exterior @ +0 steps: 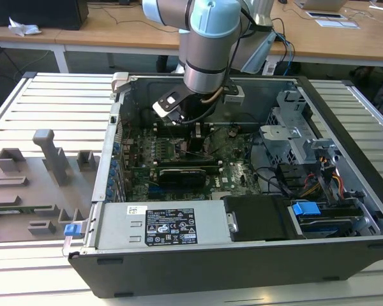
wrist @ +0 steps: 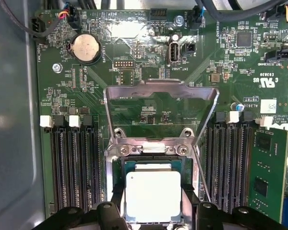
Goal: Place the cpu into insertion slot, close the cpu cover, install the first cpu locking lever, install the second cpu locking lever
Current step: 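Place the cpu into insertion slot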
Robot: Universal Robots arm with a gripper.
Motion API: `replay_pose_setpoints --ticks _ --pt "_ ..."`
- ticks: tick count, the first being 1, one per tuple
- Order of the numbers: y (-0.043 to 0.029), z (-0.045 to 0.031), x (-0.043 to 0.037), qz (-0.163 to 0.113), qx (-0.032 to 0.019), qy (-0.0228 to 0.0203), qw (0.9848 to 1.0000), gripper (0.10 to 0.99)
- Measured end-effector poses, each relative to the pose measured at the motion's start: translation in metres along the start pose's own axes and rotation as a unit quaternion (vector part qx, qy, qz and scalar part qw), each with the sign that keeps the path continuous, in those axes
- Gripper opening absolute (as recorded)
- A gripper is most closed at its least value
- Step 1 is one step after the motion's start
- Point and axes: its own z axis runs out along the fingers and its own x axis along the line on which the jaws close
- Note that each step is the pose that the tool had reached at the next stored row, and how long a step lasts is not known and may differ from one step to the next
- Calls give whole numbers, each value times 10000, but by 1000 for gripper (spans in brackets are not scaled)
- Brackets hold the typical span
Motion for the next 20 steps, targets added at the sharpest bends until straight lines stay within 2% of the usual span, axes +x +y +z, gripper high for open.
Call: replay_pose_setpoints --ticks 3,4,7,14,17,18,19,20 --pt "1 2 1 0 -1 2 10000 561" --pt "0 1 0 0 -1 1 10000 624" --pt "-1 -11 -1 0 1 -2 10000 624" --pt "-12 -157 33 0 0 0 10000 612" --pt "-15 -196 34 0 0 0 10000 420" --pt "-16 -209 34 0 0 0 10000 420" --pt "-17 -224 34 0 -1 0 10000 302" --pt "-19 -249 34 0 0 0 10000 239"
